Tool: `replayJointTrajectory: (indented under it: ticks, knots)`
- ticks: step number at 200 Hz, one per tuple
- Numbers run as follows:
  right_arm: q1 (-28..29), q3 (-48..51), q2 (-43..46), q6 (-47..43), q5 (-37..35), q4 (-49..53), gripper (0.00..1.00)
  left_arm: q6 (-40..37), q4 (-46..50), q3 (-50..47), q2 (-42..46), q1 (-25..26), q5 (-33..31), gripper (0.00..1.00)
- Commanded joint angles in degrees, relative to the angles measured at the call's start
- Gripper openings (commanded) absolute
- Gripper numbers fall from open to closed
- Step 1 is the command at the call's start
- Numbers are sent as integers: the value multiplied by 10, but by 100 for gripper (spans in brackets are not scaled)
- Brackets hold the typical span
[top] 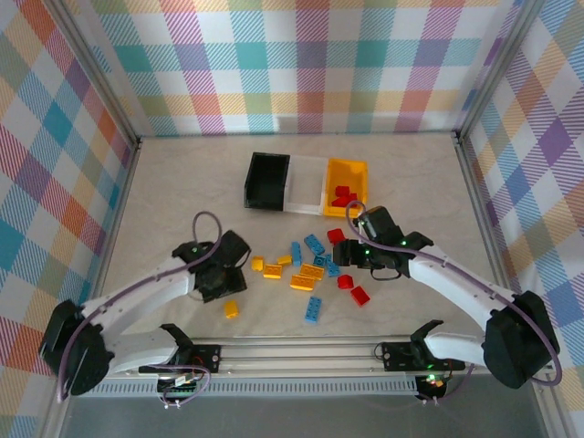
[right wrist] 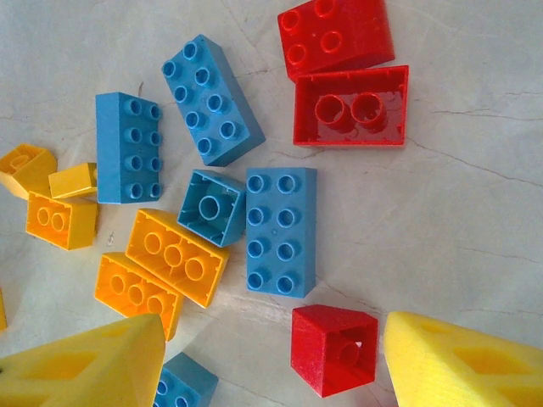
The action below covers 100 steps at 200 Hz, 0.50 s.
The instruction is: Sort the legos into containers by color
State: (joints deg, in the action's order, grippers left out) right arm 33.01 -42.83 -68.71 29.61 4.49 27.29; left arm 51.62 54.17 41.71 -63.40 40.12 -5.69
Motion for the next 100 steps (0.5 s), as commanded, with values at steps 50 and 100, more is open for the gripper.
replayJointTrajectory:
  ticks: [50,100]
  knots:
    - [22,-22,-27,3,15,-17,70,52,-47,-85,29,9,45,62]
    - [23,-7,-9,9,6,-15,70,50,-99,-97,-22,11,62,64]
